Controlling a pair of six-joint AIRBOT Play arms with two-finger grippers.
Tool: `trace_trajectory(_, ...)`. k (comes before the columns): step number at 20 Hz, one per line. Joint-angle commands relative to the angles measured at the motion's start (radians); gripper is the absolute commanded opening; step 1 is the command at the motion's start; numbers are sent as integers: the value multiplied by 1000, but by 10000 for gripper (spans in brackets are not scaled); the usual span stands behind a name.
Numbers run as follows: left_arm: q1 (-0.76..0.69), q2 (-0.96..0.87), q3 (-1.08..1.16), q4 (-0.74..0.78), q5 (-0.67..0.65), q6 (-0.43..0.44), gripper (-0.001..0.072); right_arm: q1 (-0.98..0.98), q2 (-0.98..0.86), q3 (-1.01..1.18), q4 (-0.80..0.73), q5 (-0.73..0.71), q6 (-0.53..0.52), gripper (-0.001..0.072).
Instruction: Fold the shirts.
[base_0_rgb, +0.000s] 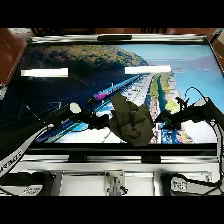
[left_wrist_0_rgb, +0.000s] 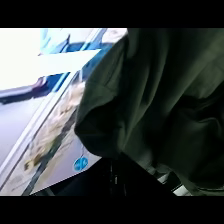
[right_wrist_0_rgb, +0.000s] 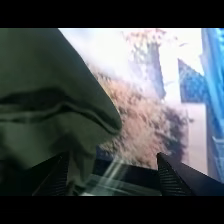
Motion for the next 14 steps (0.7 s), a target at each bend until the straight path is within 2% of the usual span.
trace_trajectory(1,4,0,5,-1,-13,13,28,0,-64,-8,99,-49,-1,652)
trace_trajectory(7,39,0,63,-2,-7,11,27,105,-94,-8,128,-135,-1,642)
trace_trajectory(8,39,0,69,-1,-9,12,27,127,-97,-8,126,-151,-2,566)
trace_trajectory(9,39,0,76,-1,-10,12,28,139,-93,-6,120,-166,-1,211)
trace_trajectory(10,40,2,85,7,-11,13,27,142,-84,1,124,-170,1,75)
trace_trajectory(14,99,24,206,100,-132,73,25,114,48,119,16,-125,-45,62)
